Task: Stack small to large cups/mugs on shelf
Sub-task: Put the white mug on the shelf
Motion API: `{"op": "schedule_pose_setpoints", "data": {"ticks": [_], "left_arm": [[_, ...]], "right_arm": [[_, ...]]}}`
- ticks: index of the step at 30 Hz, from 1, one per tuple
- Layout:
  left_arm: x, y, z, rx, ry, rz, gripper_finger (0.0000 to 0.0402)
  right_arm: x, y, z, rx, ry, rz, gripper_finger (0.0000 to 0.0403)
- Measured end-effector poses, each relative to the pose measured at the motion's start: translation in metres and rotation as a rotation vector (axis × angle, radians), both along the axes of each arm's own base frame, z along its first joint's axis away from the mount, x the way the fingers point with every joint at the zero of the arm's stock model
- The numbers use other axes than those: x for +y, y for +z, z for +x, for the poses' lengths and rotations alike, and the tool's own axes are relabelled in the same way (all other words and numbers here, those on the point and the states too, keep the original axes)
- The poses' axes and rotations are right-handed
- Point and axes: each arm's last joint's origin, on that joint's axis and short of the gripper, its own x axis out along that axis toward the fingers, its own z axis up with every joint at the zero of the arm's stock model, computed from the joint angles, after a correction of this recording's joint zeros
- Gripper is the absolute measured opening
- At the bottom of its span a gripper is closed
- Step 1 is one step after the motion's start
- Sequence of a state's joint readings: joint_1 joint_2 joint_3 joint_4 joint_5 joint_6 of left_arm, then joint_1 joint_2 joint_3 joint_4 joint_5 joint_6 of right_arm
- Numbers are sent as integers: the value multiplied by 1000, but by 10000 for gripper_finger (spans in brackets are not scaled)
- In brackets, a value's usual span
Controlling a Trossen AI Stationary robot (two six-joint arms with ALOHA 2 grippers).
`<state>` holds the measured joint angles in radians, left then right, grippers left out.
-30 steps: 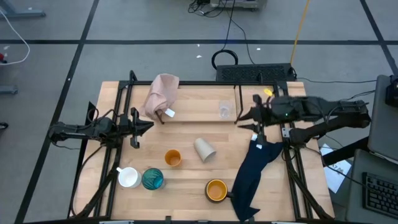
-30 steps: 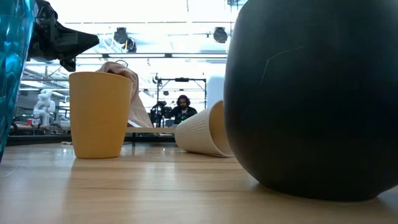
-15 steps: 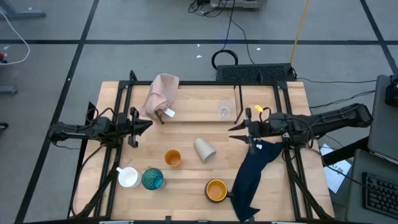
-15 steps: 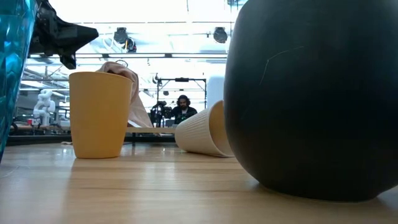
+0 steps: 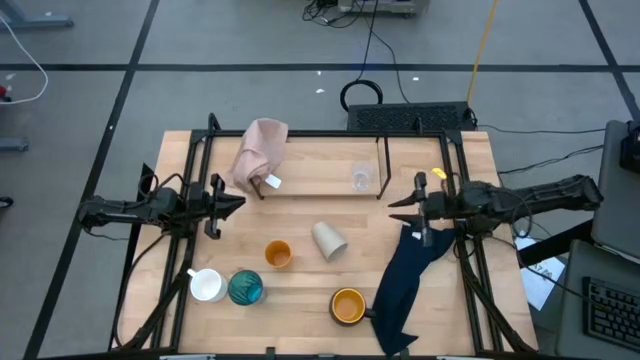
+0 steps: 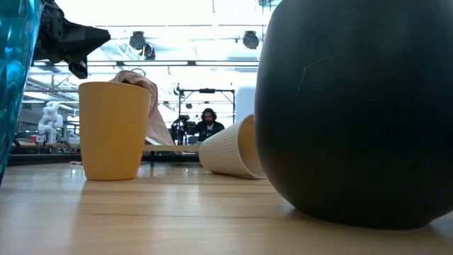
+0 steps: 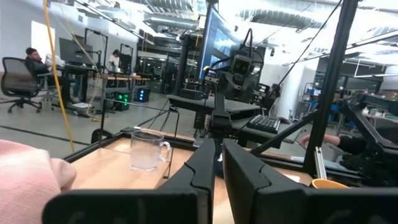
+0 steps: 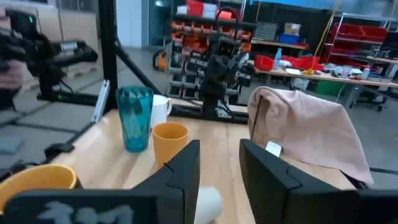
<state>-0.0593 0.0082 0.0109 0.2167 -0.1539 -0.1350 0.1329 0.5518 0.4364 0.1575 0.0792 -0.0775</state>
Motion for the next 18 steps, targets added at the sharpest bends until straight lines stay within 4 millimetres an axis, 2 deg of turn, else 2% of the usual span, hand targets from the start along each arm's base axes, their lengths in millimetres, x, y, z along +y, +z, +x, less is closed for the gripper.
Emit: {"op": "schedule_pose_setpoints", "data": {"ticks": [4,7,13,18], "left_arm": [[-1,0,0,4,-33,28,33],[-4,5,-1,31,-139,48,33],[-7,46,-22,232,-258,-19,33],[-10,76,-37,457,-330,-183,33]], "right_arm": [[-1,-12,-10,-22,1,41,105],[-2,-21,-12,-54,2,45,105],[-2,-28,-12,-134,4,48,105],[-2,-29,-12,-130,4,57,105]]}}
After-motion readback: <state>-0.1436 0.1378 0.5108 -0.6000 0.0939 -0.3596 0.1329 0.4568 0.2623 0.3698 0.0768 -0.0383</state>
